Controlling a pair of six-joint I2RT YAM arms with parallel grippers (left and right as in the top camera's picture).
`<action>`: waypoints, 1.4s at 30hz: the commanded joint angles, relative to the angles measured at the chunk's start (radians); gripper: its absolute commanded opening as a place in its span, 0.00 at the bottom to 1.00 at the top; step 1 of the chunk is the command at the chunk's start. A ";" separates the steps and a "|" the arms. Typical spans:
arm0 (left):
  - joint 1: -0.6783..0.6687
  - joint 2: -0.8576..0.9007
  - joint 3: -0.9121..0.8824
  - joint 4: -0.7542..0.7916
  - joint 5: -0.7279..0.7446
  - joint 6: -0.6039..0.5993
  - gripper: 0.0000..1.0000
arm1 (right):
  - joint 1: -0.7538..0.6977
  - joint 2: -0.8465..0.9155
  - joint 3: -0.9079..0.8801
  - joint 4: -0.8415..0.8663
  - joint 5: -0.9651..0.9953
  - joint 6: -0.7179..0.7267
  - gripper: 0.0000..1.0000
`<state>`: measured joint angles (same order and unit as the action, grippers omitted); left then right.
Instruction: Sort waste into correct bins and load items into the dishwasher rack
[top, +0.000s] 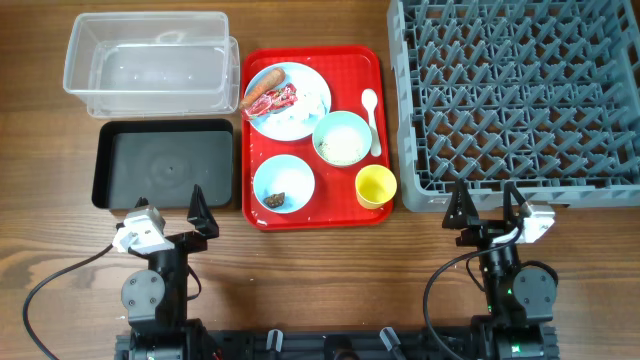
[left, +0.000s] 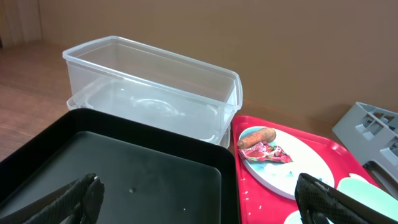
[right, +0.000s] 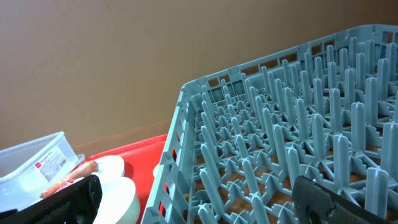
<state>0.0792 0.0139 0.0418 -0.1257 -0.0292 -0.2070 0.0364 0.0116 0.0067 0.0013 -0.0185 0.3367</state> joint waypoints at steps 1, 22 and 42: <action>-0.005 -0.007 -0.012 0.006 -0.006 0.016 1.00 | -0.003 -0.007 -0.002 0.004 -0.008 0.007 1.00; -0.005 -0.007 -0.012 0.006 -0.006 0.016 1.00 | -0.003 -0.007 -0.002 0.004 -0.008 0.007 1.00; -0.004 0.012 0.063 0.202 0.061 0.013 1.00 | -0.003 0.026 0.080 0.286 -0.201 -0.102 1.00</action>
<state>0.0792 0.0158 0.0422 0.0235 0.0254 -0.2070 0.0357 0.0177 0.0135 0.2749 -0.1699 0.2939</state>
